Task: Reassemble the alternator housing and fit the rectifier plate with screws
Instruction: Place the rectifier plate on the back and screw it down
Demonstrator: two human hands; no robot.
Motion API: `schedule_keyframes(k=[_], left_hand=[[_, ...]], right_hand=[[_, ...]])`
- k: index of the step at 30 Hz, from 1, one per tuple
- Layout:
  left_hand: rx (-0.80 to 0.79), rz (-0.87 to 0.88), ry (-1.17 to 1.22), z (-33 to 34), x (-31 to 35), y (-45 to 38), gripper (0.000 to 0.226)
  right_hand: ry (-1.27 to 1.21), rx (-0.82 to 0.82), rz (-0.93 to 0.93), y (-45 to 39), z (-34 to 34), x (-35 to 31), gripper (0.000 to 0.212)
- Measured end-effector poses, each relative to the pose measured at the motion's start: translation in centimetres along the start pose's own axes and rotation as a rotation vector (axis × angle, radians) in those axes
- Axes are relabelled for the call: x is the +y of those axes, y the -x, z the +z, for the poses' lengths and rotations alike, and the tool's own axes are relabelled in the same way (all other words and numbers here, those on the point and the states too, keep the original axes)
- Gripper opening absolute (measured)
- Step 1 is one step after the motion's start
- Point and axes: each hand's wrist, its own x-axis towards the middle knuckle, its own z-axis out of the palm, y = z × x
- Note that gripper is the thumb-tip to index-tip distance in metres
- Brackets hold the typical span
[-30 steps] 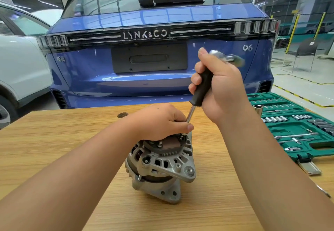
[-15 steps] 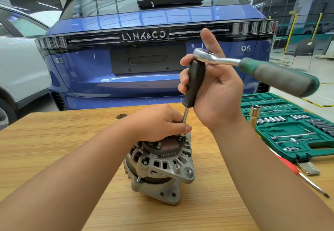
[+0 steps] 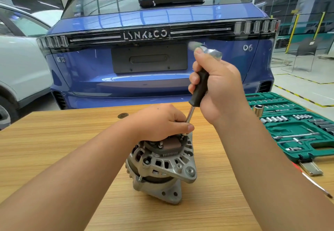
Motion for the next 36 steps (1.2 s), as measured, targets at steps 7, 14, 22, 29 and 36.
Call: schedule_keyframes(k=[7, 14, 22, 29, 36], left_hand=[[-0.002, -0.012, 0.036, 0.0, -0.2, 0.0, 0.044], [-0.01, -0.031, 0.058, -0.1, -0.2, 0.2, 0.046], [-0.01, -0.029, 0.079, 0.0, -0.3, 0.2, 0.044], [-0.007, 0.001, 0.009, 0.1, -0.4, -0.1, 0.044], [-0.001, -0.009, 0.066, 0.1, -0.5, 0.0, 0.045]], right_hand=[[-0.122, -0.241, -0.116, 0.5, -0.3, 0.4, 0.032], [-0.177, -0.458, -0.14, 0.3, -0.9, 0.6, 0.043], [-0.325, -0.533, 0.043, -0.1, -1.5, 0.5, 0.046], [0.019, 0.019, -0.018, -0.1, 0.0, 0.0, 0.02], [0.009, -0.211, -0.211, 1.0, 0.4, 0.6, 0.038]])
